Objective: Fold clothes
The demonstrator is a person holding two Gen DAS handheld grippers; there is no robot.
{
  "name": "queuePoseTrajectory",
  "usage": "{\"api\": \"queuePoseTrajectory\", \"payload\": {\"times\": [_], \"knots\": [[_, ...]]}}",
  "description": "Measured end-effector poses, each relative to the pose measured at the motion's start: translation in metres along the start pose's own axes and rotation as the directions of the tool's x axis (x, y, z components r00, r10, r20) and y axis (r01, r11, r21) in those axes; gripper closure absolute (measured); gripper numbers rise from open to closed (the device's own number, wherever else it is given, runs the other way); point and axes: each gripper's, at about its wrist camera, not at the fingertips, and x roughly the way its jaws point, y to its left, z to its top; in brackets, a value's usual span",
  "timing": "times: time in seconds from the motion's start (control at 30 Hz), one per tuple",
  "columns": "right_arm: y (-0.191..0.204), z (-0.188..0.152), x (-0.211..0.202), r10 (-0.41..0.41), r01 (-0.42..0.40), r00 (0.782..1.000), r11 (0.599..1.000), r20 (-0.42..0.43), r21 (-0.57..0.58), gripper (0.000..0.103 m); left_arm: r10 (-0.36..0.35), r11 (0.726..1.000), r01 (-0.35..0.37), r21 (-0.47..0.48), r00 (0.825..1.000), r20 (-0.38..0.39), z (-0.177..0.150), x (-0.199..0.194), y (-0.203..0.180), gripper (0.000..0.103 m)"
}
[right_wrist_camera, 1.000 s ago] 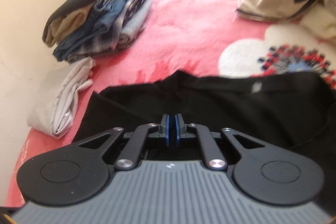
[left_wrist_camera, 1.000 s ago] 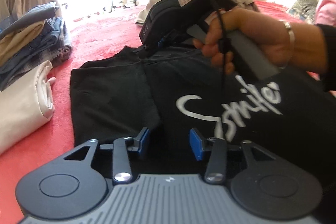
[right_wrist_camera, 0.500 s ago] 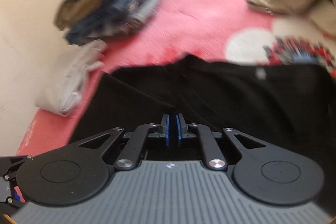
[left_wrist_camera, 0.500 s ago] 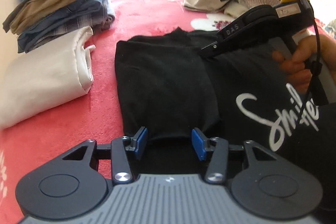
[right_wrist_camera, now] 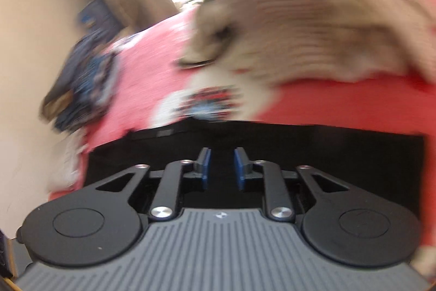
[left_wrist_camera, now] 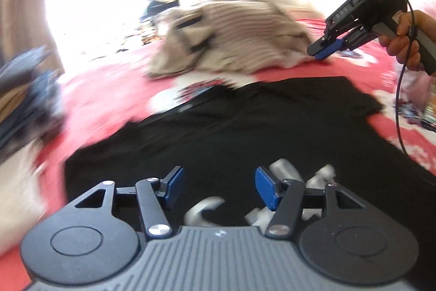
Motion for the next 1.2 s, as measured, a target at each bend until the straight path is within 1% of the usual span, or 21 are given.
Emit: {"api": "queuePoseTrajectory", "payload": {"times": [0.1,0.17,0.23,0.3,0.37,0.43,0.57,0.6,0.63,0.7,0.8,0.87,0.9,0.93,0.97,1.0,1.03,1.07,1.1,1.17,1.2], "knots": [[-0.055,-0.002,-0.024,-0.084,0.083,0.996,0.992,0.009,0.095,0.078,-0.083,0.992,0.08,0.097,0.996,0.029,0.026,0.031,-0.047,0.044],[-0.09,-0.003,-0.037,-0.136,0.133,0.991,0.979,0.01,0.154,0.078,-0.142,0.978,0.133,0.161,0.989,0.043,0.043,0.055,-0.084,0.044],[-0.115,-0.003,-0.039,-0.159,0.156,0.987,0.969,0.003,0.193,0.075,-0.194,0.96,0.177,0.219,0.979,0.059,0.057,0.08,-0.122,0.044],[-0.135,-0.001,-0.035,-0.155,0.156,0.988,0.964,-0.017,0.217,0.072,-0.241,0.937,0.215,0.274,0.968,0.064,0.067,0.105,-0.161,0.043],[-0.151,0.002,-0.029,-0.154,0.158,0.987,0.96,-0.035,0.23,0.071,-0.273,0.913,0.242,0.328,0.961,0.05,0.074,0.127,-0.195,0.043],[-0.162,0.006,-0.026,-0.168,0.17,0.985,0.957,-0.03,0.237,0.07,-0.287,0.896,0.252,0.365,0.957,0.046,0.076,0.142,-0.218,0.044],[-0.177,0.019,-0.011,-0.172,0.179,0.984,0.961,-0.051,0.21,0.062,-0.315,0.859,0.269,0.436,0.948,0.035,0.079,0.171,-0.263,0.046],[-0.18,0.022,-0.007,-0.179,0.187,0.982,0.961,-0.057,0.201,0.062,-0.322,0.849,0.273,0.453,0.946,0.032,0.08,0.178,-0.275,0.047],[-0.182,0.024,-0.004,-0.188,0.196,0.98,0.961,-0.06,0.193,0.062,-0.329,0.844,0.28,0.458,0.944,0.03,0.081,0.184,-0.282,0.047],[-0.188,0.026,0.002,-0.188,0.198,0.98,0.962,-0.066,0.188,0.062,-0.338,0.84,0.294,0.456,0.941,0.017,0.08,0.192,-0.292,0.048],[-0.194,0.027,0.012,-0.181,0.194,0.98,0.964,-0.082,0.183,0.062,-0.337,0.839,0.302,0.454,0.941,-0.003,0.079,0.202,-0.302,0.059],[-0.195,0.026,0.017,-0.184,0.195,0.98,0.966,-0.08,0.168,0.062,-0.333,0.847,0.301,0.437,0.943,-0.004,0.079,0.207,-0.304,0.064],[-0.196,0.025,0.019,-0.185,0.196,0.98,0.968,-0.079,0.16,0.062,-0.334,0.854,0.304,0.421,0.943,-0.003,0.08,0.209,-0.303,0.069],[-0.196,0.024,0.02,-0.185,0.194,0.98,0.969,-0.074,0.155,0.062,-0.332,0.863,0.304,0.404,0.943,-0.002,0.081,0.212,-0.302,0.081],[-0.196,0.024,0.02,-0.183,0.191,0.981,0.969,-0.068,0.154,0.062,-0.331,0.871,0.307,0.385,0.943,-0.002,0.082,0.214,-0.3,0.084],[-0.197,0.024,0.021,-0.183,0.19,0.981,0.97,-0.061,0.154,0.065,-0.334,0.877,0.312,0.364,0.943,-0.003,0.083,0.216,-0.298,0.093],[-0.197,0.023,0.021,-0.187,0.193,0.981,0.969,-0.055,0.152,0.068,-0.336,0.885,0.315,0.343,0.942,0.002,0.084,0.216,-0.296,0.097],[-0.196,0.023,0.02,-0.192,0.197,0.98,0.969,-0.05,0.149,0.08,-0.338,0.892,0.317,0.322,0.941,0.01,0.085,0.216,-0.293,0.097],[-0.195,0.024,0.02,-0.196,0.201,0.98,0.969,-0.047,0.146,0.089,-0.337,0.899,0.316,0.302,0.941,0.022,0.086,0.215,-0.291,0.098],[-0.193,0.025,0.016,-0.201,0.203,0.979,0.968,-0.034,0.145,0.096,-0.337,0.912,0.314,0.265,0.94,0.047,0.086,0.211,-0.287,0.098],[-0.191,0.026,0.013,-0.203,0.204,0.979,0.968,-0.025,0.144,0.098,-0.337,0.917,0.313,0.246,0.939,0.062,0.086,0.208,-0.285,0.098]]}}
